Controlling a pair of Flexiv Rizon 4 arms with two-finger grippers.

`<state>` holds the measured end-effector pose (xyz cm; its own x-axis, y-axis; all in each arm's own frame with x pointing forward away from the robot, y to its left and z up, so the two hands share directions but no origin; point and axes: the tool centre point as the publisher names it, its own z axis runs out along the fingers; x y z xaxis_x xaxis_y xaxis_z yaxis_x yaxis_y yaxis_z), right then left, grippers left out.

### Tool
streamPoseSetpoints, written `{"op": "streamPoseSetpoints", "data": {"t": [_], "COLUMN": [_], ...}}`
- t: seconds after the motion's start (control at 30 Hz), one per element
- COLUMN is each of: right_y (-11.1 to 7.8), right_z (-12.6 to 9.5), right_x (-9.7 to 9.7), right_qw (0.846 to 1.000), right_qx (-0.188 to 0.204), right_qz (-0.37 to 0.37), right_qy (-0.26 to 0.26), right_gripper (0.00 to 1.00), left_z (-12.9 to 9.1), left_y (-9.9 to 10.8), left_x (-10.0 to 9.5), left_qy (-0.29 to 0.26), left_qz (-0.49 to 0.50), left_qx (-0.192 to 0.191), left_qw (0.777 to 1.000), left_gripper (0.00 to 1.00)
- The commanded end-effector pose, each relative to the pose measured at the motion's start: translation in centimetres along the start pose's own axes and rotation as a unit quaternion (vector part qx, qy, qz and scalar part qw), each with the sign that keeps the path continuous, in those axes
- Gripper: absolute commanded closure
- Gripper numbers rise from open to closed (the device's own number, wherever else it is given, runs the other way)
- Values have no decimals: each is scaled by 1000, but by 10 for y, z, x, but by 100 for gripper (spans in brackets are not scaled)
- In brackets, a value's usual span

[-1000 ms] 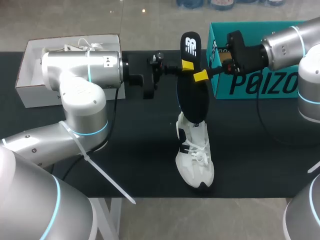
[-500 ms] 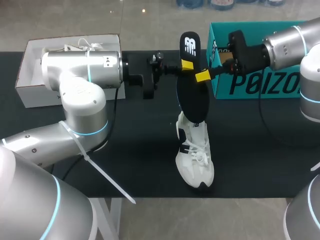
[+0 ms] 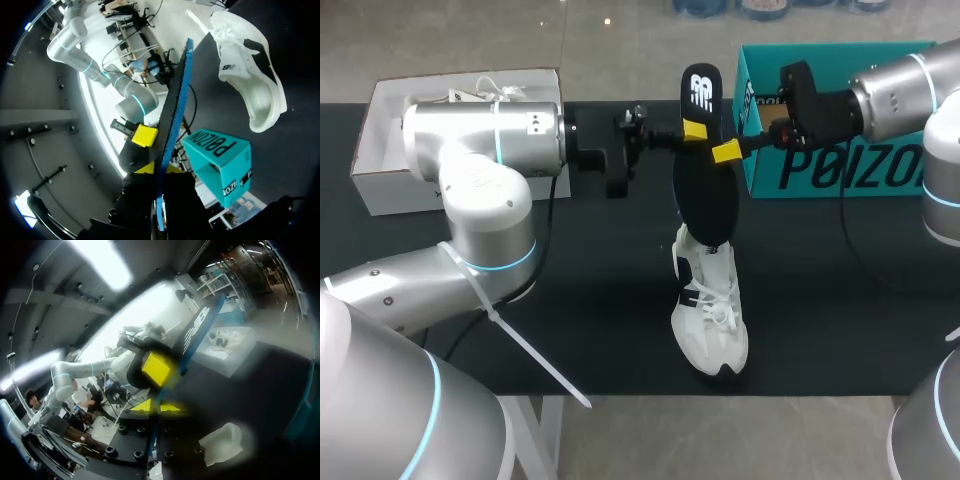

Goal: Take the shoe out of the shoebox, open the shoe tongue, remove and reinsert the insole, then place the shoe into the shoebox

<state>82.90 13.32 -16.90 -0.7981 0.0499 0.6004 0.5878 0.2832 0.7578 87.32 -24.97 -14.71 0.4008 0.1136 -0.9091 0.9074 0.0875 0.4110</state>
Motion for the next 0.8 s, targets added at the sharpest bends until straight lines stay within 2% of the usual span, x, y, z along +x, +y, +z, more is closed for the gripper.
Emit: {"op": "streamPoseSetpoints", "data": {"t": [0.03,0.23,0.27,0.3,0.4,0.53,0.8], "right_y": [0,1,2,2,1,-1,-5], "right_z": [2,3,3,3,2,-4,-12], "right_x": [2,7,7,8,9,8,2], "right_qw": [1000,1000,1000,1000,1000,1000,999], "right_qx": [1,2,3,5,9,12,20], "right_qz": [-2,-8,-9,-11,-11,-9,-9], "right_qy": [2,5,5,4,-2,-12,-23], "right_gripper": [100,100,100,100,100,100,100], "left_z": [0,0,2,2,-2,-19,-68], "left_y": [0,0,0,-1,-5,-17,-48], "left_x": [1,1,1,0,-2,-7,-15], "left_qy": [1,1,9,22,32,43,34], "left_qz": [1,1,-7,-17,-45,-105,-250], "left_qx": [0,0,12,24,37,51,62], "left_qw": [1000,1000,1000,999,998,992,966], "left_gripper": [100,100,64,0,0,0,0]}}
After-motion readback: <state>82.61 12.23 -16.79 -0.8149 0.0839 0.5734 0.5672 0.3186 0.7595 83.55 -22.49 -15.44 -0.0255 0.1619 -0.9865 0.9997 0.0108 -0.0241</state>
